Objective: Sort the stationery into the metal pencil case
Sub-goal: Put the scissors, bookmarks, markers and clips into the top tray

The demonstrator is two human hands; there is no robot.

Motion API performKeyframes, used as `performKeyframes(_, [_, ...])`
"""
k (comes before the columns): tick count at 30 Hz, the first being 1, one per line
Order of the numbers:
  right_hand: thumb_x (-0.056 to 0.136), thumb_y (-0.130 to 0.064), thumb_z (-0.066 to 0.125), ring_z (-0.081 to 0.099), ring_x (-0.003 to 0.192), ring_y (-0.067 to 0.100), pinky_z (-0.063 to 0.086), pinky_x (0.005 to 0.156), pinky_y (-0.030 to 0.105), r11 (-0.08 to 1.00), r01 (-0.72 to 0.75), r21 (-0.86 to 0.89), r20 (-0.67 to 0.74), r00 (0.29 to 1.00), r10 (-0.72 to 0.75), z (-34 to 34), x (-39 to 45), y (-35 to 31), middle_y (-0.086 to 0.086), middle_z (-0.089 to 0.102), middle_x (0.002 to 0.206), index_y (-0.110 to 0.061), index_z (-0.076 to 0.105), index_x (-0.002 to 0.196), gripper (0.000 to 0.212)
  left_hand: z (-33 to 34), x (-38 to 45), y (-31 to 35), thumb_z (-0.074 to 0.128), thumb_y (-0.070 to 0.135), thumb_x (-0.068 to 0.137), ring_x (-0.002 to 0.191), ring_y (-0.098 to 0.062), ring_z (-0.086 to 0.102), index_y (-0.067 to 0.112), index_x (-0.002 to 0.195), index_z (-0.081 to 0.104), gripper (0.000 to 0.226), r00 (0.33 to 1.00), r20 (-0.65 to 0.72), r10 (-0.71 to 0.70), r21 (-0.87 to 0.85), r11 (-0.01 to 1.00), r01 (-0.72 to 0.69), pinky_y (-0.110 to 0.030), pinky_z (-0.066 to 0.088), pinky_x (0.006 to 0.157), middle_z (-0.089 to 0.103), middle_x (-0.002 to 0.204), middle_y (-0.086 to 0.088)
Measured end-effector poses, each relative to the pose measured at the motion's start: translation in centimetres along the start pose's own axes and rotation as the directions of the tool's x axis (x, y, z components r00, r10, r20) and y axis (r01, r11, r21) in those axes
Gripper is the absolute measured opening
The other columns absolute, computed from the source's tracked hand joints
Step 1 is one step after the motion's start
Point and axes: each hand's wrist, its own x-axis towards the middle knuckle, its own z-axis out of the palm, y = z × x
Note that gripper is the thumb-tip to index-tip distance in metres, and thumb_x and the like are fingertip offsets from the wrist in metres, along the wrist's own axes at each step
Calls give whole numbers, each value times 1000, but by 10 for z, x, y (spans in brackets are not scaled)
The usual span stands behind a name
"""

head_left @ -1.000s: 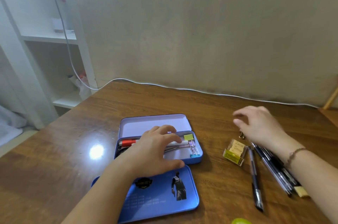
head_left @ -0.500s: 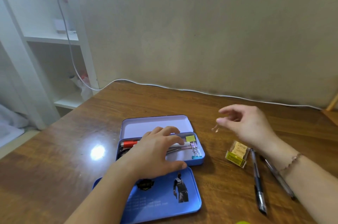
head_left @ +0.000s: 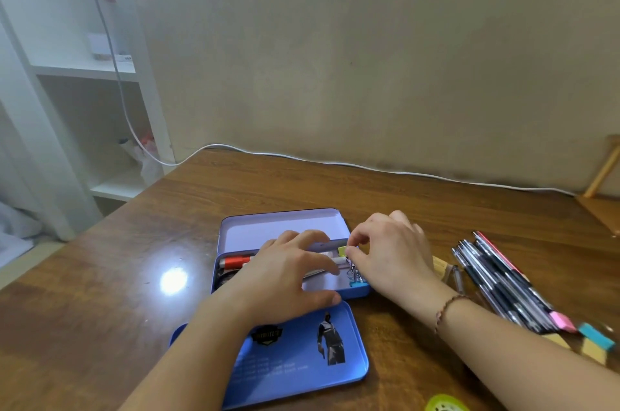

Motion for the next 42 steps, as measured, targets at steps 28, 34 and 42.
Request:
performKeyframes(28, [87,-16,65,55,106,-1,47,98,30,959,-243,-147,424,861,283,-107,-109,239,-30,55,110,-83,45,87,70,5,-3,-5,52,72,78,135,-9,32,54,138,37,64,998,21,55,31,998,-56,-37,33,112,29,150,23])
performKeyframes(34, [89,-11,62,51,107,-1,44,96,25,973,-217,-83,426,875,231,-111,-115,224,-31,49,111,-59,57,92,48,8,-7,-7,56,70,80,138,-6,31,52,138,42,63,999,7,36,12,999,-36,-36,30,115,32,147,28])
performKeyframes(42, [84,-11,70,65,79,8,51,69,27,974,-196,115,118,976,182,-124,-116,206,-27,66,87,-56,65,81,46,5,-8,-4,29,92,64,137,-1,29,54,136,42,82,1000,0,16,-8,1000,-16,-25,24,113,32,143,32])
